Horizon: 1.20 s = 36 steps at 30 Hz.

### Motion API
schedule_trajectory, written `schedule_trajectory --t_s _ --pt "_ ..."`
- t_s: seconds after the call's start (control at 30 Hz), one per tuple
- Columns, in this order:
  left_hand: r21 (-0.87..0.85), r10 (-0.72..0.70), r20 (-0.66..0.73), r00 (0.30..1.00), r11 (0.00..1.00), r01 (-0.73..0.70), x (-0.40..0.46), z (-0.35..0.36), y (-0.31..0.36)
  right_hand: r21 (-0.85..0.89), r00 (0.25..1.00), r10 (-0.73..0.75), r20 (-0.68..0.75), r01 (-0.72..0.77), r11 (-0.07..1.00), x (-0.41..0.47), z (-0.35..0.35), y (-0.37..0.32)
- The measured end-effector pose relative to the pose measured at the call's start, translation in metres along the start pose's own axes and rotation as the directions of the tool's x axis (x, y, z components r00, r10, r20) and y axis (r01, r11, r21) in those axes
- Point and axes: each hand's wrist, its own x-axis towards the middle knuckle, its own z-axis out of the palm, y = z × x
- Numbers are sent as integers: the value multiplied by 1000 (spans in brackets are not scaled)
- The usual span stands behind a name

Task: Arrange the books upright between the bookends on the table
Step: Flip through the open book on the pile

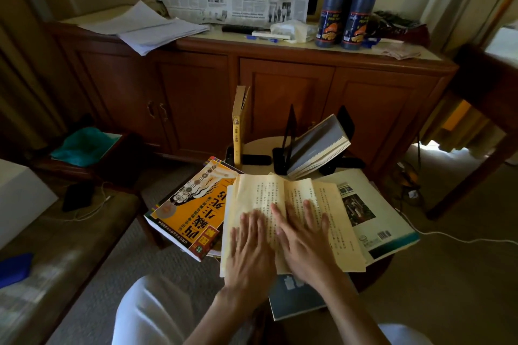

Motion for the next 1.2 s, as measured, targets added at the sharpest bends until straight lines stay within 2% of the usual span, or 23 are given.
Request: schedule_trajectory --t_s 0.1,0.17,0.23,0.33,0.5,0.57,0.63,0.7,0.77,0.93,1.03,1.13,1.17,1.2 --pt "33 -64 31 997 997 63 30 -5 -1 -66 1000 -29 -1 28 997 -1 4 0" --pt "20 -13 23 1000 1000 13 56 -9 -5 -87 999 -35 17 36 996 -1 8 3" --pt "3 35 24 999 999 -35 81 -6 -13 -75 1000 -29 7 29 997 -1 8 3" --pt "-54 -15 19 1000 998 16 109 -1 -25 -37 999 -18 -32 16 999 -2 6 1" --pt "-7 -55 -22 998 998 55 122 2 -29 -8 999 14 -42 -14 1000 1 7 -2" --pt "47 -7 -45 999 999 9 115 -2 -29 -10 999 17 -43 -18 1000 2 8 -2" --pt "119 145 -77 986 984 -135 97 -4 -29 -8 999 16 -41 -17 1000 2 11 -1" --pt "99 298 -50 953 951 -292 74 1 -34 -23 999 12 -47 -13 1000 2 12 1" --pt "90 359 -8 933 930 -357 52 4 -45 -31 999 15 -46 -16 999 2 14 2" --pt "102 343 -78 936 937 -335 14 6 -58 -30 999 23 -27 -23 999 2 10 1" --pt "126 315 -41 948 943 -308 3 8 -60 -19 999 22 -41 -23 1000 2 9 1" --pt "225 363 -16 932 909 -350 18 -18 -48 1 999 4 -52 -4 1000 1 9 1" --pt "265 364 -49 930 903 -339 25 -29 -37 2 999 7 -53 -7 1000 1 10 2" --pt "227 365 -75 928 912 -341 31 -39 -25 25 998 24 -61 -23 999 1 11 3"
